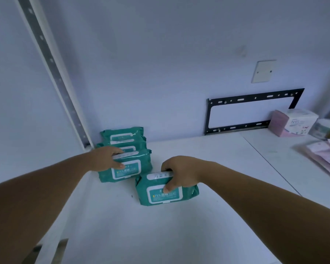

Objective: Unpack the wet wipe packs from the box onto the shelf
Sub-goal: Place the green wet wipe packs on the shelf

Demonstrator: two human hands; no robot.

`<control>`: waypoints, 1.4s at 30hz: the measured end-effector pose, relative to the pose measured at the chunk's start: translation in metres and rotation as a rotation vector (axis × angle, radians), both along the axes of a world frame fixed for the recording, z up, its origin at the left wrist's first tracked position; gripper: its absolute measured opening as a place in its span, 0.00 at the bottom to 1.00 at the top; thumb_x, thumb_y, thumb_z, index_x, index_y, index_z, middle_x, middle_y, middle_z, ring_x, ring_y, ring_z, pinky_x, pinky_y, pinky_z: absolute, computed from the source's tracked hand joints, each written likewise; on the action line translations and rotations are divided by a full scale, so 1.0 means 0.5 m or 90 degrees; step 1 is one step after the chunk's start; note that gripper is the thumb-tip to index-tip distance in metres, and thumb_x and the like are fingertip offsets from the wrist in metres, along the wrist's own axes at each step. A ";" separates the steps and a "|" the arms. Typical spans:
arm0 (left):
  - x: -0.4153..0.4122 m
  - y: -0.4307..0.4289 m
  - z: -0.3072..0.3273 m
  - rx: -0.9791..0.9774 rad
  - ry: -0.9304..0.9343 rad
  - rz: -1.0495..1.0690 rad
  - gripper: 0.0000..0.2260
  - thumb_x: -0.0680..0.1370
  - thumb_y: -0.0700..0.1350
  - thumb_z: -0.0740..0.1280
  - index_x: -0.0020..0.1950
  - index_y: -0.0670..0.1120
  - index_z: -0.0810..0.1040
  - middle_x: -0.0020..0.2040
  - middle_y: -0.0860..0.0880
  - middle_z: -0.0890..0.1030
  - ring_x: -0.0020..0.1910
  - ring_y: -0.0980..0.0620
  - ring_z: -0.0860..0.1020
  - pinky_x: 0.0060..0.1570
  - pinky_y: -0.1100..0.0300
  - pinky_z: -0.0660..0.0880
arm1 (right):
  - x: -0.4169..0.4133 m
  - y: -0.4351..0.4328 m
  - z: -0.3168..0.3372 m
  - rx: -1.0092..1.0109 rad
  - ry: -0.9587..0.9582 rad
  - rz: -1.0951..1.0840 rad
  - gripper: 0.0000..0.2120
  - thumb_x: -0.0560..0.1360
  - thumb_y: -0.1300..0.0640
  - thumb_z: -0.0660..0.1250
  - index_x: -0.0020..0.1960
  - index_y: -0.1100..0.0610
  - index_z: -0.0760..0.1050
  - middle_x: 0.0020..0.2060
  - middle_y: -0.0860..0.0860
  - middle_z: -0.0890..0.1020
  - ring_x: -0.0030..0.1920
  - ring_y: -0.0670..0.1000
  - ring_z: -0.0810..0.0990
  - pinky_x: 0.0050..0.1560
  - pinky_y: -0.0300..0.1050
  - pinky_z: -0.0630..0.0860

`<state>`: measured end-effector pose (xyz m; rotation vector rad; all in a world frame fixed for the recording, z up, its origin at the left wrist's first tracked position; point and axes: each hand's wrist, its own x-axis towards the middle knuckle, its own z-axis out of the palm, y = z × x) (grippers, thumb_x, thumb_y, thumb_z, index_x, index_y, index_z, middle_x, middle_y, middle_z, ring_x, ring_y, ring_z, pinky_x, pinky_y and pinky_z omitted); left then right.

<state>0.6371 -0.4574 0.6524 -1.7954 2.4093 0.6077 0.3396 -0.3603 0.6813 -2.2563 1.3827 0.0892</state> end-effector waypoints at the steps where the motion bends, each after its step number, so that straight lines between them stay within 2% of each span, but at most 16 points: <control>1: 0.009 -0.010 0.000 -0.004 0.000 0.001 0.30 0.74 0.59 0.74 0.73 0.51 0.73 0.66 0.52 0.78 0.60 0.51 0.78 0.61 0.55 0.74 | 0.011 -0.012 -0.004 0.000 -0.001 0.012 0.16 0.71 0.45 0.76 0.54 0.51 0.77 0.49 0.48 0.81 0.50 0.52 0.80 0.49 0.48 0.77; 5: 0.051 -0.040 0.000 -0.013 0.019 -0.034 0.24 0.70 0.63 0.73 0.61 0.53 0.81 0.55 0.53 0.84 0.51 0.51 0.83 0.54 0.49 0.80 | 0.052 -0.055 -0.010 0.004 -0.007 0.052 0.16 0.71 0.46 0.76 0.54 0.51 0.76 0.48 0.48 0.81 0.50 0.52 0.79 0.48 0.47 0.76; 7: 0.068 -0.052 -0.007 -0.018 0.018 -0.049 0.19 0.71 0.60 0.74 0.58 0.53 0.83 0.51 0.53 0.85 0.48 0.54 0.84 0.51 0.47 0.81 | 0.072 -0.071 -0.010 0.001 -0.008 0.068 0.17 0.71 0.46 0.76 0.55 0.52 0.77 0.49 0.48 0.81 0.51 0.53 0.79 0.49 0.48 0.76; 10: 0.065 -0.055 -0.007 -0.040 0.024 -0.019 0.18 0.73 0.55 0.76 0.61 0.55 0.80 0.57 0.55 0.82 0.52 0.54 0.81 0.56 0.52 0.79 | 0.098 -0.095 -0.014 -0.002 -0.006 0.084 0.18 0.71 0.45 0.76 0.55 0.52 0.77 0.50 0.49 0.81 0.51 0.53 0.80 0.50 0.49 0.78; 13: 0.061 -0.060 -0.012 -0.073 0.068 0.046 0.19 0.72 0.50 0.78 0.61 0.55 0.78 0.57 0.56 0.81 0.54 0.55 0.80 0.52 0.62 0.74 | 0.120 -0.113 -0.017 0.014 -0.025 0.091 0.19 0.71 0.45 0.76 0.57 0.52 0.77 0.50 0.47 0.81 0.52 0.52 0.80 0.51 0.49 0.78; 16: 0.063 -0.067 -0.023 -0.086 0.090 0.081 0.16 0.72 0.49 0.78 0.57 0.56 0.79 0.57 0.55 0.83 0.54 0.55 0.81 0.56 0.59 0.76 | 0.140 -0.127 -0.021 0.033 -0.035 0.089 0.20 0.71 0.46 0.76 0.59 0.52 0.77 0.50 0.46 0.81 0.52 0.52 0.80 0.51 0.48 0.77; 20: 0.054 -0.072 -0.024 -0.085 0.052 0.064 0.17 0.74 0.51 0.76 0.62 0.55 0.80 0.60 0.56 0.82 0.56 0.55 0.80 0.60 0.55 0.76 | 0.165 -0.147 -0.033 0.046 -0.035 0.088 0.23 0.70 0.43 0.77 0.59 0.51 0.76 0.53 0.49 0.81 0.53 0.54 0.80 0.56 0.54 0.79; 25: 0.066 -0.094 -0.039 -0.076 0.018 0.047 0.18 0.77 0.56 0.70 0.67 0.57 0.78 0.64 0.56 0.81 0.58 0.54 0.79 0.62 0.50 0.76 | 0.186 -0.163 -0.049 0.061 -0.045 0.100 0.25 0.70 0.43 0.77 0.62 0.51 0.76 0.54 0.49 0.81 0.53 0.54 0.79 0.55 0.52 0.78; 28: 0.069 -0.107 -0.045 -0.105 -0.006 0.026 0.18 0.77 0.57 0.69 0.67 0.59 0.78 0.61 0.56 0.79 0.59 0.54 0.77 0.62 0.48 0.75 | 0.192 -0.176 -0.056 0.065 -0.046 0.104 0.24 0.70 0.43 0.77 0.61 0.52 0.76 0.54 0.49 0.81 0.53 0.54 0.80 0.55 0.52 0.78; 30: 0.063 -0.110 -0.038 -0.135 -0.025 0.010 0.18 0.77 0.57 0.70 0.67 0.59 0.78 0.59 0.56 0.78 0.59 0.54 0.75 0.62 0.49 0.74 | 0.198 -0.189 -0.056 0.065 -0.055 0.107 0.22 0.70 0.44 0.77 0.59 0.53 0.77 0.52 0.49 0.81 0.51 0.53 0.80 0.51 0.49 0.77; 33: 0.056 -0.113 -0.032 -0.131 -0.009 0.010 0.17 0.76 0.55 0.72 0.64 0.58 0.80 0.57 0.58 0.80 0.56 0.55 0.78 0.60 0.52 0.75 | 0.215 -0.210 -0.054 0.068 -0.053 0.115 0.20 0.72 0.46 0.76 0.59 0.52 0.77 0.50 0.47 0.80 0.50 0.52 0.79 0.47 0.46 0.73; 35: 0.055 -0.114 -0.030 -0.119 0.017 0.026 0.13 0.77 0.53 0.72 0.62 0.56 0.81 0.56 0.58 0.83 0.53 0.57 0.80 0.59 0.54 0.77 | 0.228 -0.223 -0.054 0.070 -0.053 0.106 0.21 0.73 0.45 0.75 0.62 0.53 0.77 0.54 0.49 0.81 0.53 0.53 0.80 0.53 0.48 0.77; 38: 0.053 -0.111 -0.029 -0.140 0.023 0.051 0.10 0.81 0.49 0.65 0.61 0.53 0.82 0.57 0.55 0.83 0.52 0.56 0.79 0.60 0.55 0.76 | 0.242 -0.233 -0.062 0.043 -0.043 0.099 0.23 0.73 0.44 0.74 0.63 0.52 0.76 0.57 0.50 0.82 0.55 0.55 0.80 0.59 0.52 0.78; 42: 0.047 -0.100 -0.025 -0.157 0.029 0.077 0.12 0.83 0.46 0.63 0.64 0.51 0.80 0.62 0.53 0.82 0.54 0.56 0.78 0.58 0.61 0.73 | 0.246 -0.232 -0.084 -0.105 -0.018 0.102 0.25 0.70 0.38 0.73 0.63 0.48 0.76 0.55 0.49 0.79 0.57 0.53 0.75 0.60 0.53 0.76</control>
